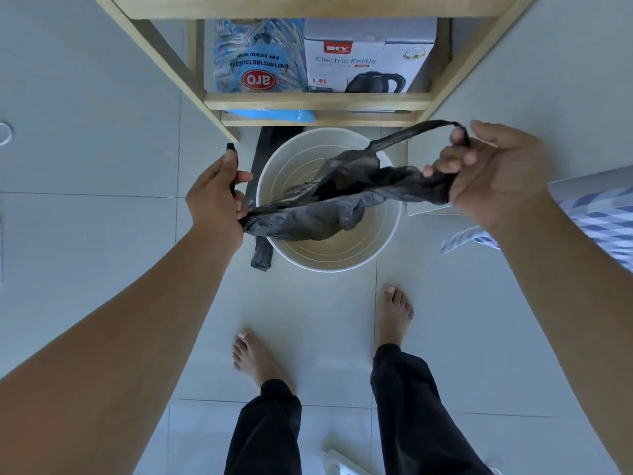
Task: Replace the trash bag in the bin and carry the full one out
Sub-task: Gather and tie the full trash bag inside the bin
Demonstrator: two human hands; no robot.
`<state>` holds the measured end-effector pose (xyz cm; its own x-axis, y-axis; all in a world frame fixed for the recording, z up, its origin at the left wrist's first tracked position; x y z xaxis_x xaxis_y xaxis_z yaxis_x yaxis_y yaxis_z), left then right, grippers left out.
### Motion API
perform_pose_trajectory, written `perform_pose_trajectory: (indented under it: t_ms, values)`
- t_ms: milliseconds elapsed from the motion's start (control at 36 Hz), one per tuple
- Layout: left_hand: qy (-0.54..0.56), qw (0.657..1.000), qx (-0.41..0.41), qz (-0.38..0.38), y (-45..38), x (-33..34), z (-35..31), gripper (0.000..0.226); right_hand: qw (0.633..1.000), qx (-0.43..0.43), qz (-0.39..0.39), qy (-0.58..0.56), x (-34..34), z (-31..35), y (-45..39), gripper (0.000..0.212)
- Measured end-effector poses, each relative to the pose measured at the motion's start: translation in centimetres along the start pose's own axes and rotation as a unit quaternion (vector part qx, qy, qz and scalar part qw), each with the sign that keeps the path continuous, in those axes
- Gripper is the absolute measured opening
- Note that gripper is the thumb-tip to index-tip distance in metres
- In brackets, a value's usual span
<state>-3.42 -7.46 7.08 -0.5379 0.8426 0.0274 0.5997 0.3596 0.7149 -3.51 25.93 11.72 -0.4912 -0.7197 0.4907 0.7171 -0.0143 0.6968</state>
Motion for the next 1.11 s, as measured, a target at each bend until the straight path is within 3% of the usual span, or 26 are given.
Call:
perform_pose_trajectory:
  t_ms: [83, 167, 195, 250, 278, 306, 361, 417, 445, 528, 612, 667, 751, 806, 890, 973, 1112]
  values:
    - [-0.023, 0.999, -0.014, 0.02, -0.4, 0.8, 0.2, 0.022, 0.98, 0.016, 0.027, 0.197, 0.0, -1.3, -0.7, 0.023]
    - [-0.088, 0.992, -0.03, 0.081, -0.5, 2.2, 0.5, 0.027, 0.926, -0.043, 0.029, 0.374, 1.0, -2.4, -1.2, 0.02]
    - [-0.125, 0.986, -0.026, 0.104, -0.2, 2.8, 0.6, 0.027, 0.892, -0.085, 0.042, 0.442, 1.7, -2.6, -1.3, 0.02]
    - [-0.196, 0.972, -0.01, 0.129, 0.2, 4.0, 0.6, 0.027, 0.781, -0.169, 0.068, 0.597, 3.2, -3.0, -1.5, 0.018]
    - [-0.222, 0.966, -0.002, 0.132, 0.2, 4.5, 0.6, 0.026, 0.751, -0.197, 0.083, 0.624, 3.9, -3.3, -1.8, 0.016]
    - [-0.243, 0.961, 0.006, 0.131, 0.2, 4.8, 0.6, 0.024, 0.758, -0.2, 0.087, 0.615, 4.4, -3.7, -2.0, 0.014]
    - [-0.262, 0.956, 0.018, 0.133, 0.1, 5.4, 0.7, 0.018, 0.852, -0.179, 0.067, 0.487, 5.2, -4.0, -2.3, 0.021]
    - [-0.256, 0.957, 0.018, 0.135, -0.2, 5.6, 0.7, 0.012, 0.954, -0.132, 0.052, 0.265, 5.5, -4.1, -3.2, 0.027]
    - [-0.25, 0.958, 0.016, 0.137, -0.5, 5.7, 0.7, 0.01, 0.979, -0.107, 0.049, 0.166, 5.8, -4.1, -3.7, 0.023]
    - [-0.237, 0.961, -0.005, 0.142, -1.4, 5.6, 1.0, 0.013, 0.994, -0.094, 0.006, -0.06, 6.0, -3.1, -5.6, 0.019]
    - [-0.234, 0.96, -0.021, 0.153, -1.9, 4.7, 2.0, 0.022, 0.968, -0.117, -0.063, -0.212, 5.3, -1.8, -7.5, 0.029]
    - [-0.212, 0.964, -0.03, 0.156, -2.2, 4.1, 2.4, 0.024, 0.975, -0.118, -0.073, -0.171, 5.2, -1.9, -8.4, 0.029]
    - [-0.201, 0.969, -0.028, 0.142, -2.7, 3.8, 2.5, 0.023, 0.985, -0.104, -0.083, 0.107, 4.4, -3.2, -8.8, 0.022]
    - [-0.208, 0.969, -0.026, 0.13, -2.8, 3.9, 2.4, 0.019, 0.958, -0.075, -0.037, 0.276, 4.2, -4.6, -8.5, 0.021]
    - [-0.208, 0.97, -0.026, 0.121, -2.9, 4.2, 2.2, 0.017, 0.905, -0.046, 0.04, 0.421, 3.6, -6.6, -7.9, 0.021]
    - [-0.225, 0.966, -0.015, 0.124, -3.3, 4.5, 2.1, 0.02, 0.869, -0.075, 0.052, 0.487, 2.8, -7.7, -7.2, 0.015]
    - [-0.27, 0.952, 0.019, 0.143, -3.6, 5.4, 2.4, 0.009, 0.897, -0.06, 0.043, 0.435, 2.6, -8.8, -6.7, 0.018]
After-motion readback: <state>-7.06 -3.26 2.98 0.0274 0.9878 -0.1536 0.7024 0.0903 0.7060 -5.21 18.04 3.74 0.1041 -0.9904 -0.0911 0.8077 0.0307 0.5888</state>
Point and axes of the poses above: each hand's wrist, its own y-axis away from the middle knuckle, its own x-axis out of the palm, z = x × y, the point moved 4 cm from there along -y, towards the middle knuckle, and after that the axes turned 2 degrees about -x, right-handed, at the moved point
